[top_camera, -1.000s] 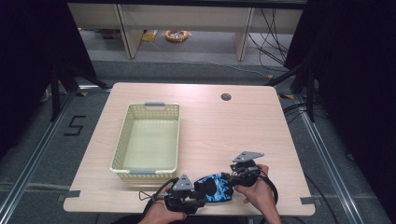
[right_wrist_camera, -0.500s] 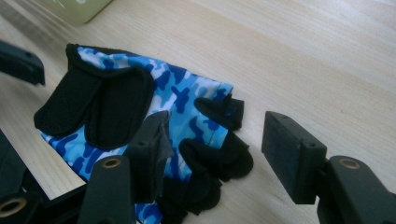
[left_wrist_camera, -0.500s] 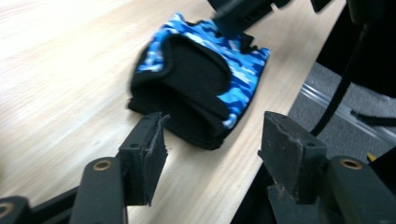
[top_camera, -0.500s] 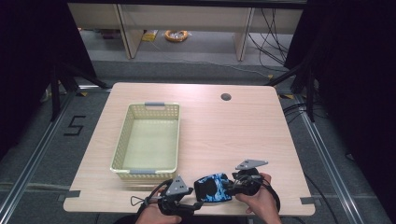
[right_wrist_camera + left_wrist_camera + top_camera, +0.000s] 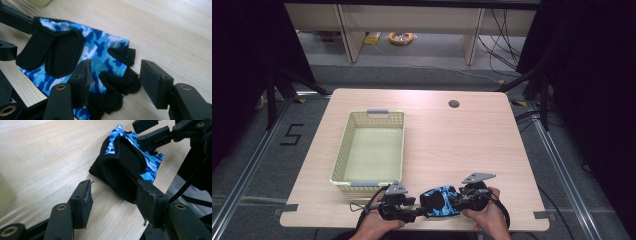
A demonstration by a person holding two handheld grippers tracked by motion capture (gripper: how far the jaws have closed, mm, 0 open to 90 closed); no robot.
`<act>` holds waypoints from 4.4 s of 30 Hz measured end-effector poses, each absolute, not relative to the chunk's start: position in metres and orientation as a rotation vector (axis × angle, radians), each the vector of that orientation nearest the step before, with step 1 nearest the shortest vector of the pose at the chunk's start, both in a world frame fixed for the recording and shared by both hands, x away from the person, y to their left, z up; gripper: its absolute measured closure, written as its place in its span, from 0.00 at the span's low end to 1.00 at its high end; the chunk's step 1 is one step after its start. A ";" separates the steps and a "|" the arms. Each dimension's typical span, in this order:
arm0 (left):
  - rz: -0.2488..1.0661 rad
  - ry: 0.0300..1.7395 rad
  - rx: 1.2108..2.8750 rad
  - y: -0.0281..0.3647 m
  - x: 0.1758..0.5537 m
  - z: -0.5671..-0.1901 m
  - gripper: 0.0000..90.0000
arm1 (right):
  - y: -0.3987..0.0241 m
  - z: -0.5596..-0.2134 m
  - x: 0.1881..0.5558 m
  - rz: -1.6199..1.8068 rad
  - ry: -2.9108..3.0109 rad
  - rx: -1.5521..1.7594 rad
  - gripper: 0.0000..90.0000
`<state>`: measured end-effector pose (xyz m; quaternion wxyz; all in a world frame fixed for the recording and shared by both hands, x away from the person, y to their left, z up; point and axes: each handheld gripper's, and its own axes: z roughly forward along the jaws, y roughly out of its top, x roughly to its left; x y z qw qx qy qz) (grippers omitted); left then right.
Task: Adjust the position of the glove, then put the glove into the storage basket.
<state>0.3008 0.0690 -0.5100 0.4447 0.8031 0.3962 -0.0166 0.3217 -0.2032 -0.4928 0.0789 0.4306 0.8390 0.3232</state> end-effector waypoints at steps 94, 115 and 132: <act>-0.083 0.893 1.896 0.095 0.292 -0.476 0.92 | -0.182 -0.462 0.298 1.308 2.534 1.090 0.88; -0.009 0.932 1.832 0.150 0.313 -0.422 0.91 | -0.138 -0.396 0.322 1.376 2.519 0.911 0.88; 0.043 0.981 1.837 0.168 0.326 -0.408 0.91 | -0.115 -0.382 0.342 1.372 2.548 0.892 0.88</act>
